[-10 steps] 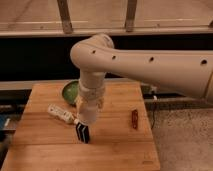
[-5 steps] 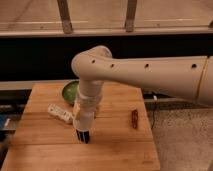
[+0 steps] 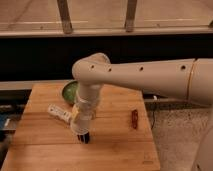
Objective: Place the ceramic cup over the eraser
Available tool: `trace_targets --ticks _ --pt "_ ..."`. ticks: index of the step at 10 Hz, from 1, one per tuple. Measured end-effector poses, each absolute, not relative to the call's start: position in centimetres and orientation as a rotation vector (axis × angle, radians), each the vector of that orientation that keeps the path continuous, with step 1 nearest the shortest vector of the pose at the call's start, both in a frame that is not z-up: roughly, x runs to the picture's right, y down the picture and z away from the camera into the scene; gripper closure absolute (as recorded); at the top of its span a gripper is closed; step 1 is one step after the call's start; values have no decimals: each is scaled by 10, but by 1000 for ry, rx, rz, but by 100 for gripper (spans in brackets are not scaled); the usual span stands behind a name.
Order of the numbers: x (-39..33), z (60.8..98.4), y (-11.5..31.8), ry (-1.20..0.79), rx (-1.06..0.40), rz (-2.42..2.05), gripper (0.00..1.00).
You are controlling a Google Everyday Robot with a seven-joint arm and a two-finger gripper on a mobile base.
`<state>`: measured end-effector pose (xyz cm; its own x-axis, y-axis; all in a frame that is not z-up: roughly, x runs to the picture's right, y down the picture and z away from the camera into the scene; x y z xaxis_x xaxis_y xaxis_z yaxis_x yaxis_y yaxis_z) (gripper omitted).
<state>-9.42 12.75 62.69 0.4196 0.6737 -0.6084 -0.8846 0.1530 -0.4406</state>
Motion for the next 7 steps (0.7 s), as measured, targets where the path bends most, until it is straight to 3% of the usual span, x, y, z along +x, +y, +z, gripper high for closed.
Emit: trace_targets --ticks 3,7 --pt "-96 630 130 298 -857 1135 96" --pt "-96 630 130 298 -857 1135 56"
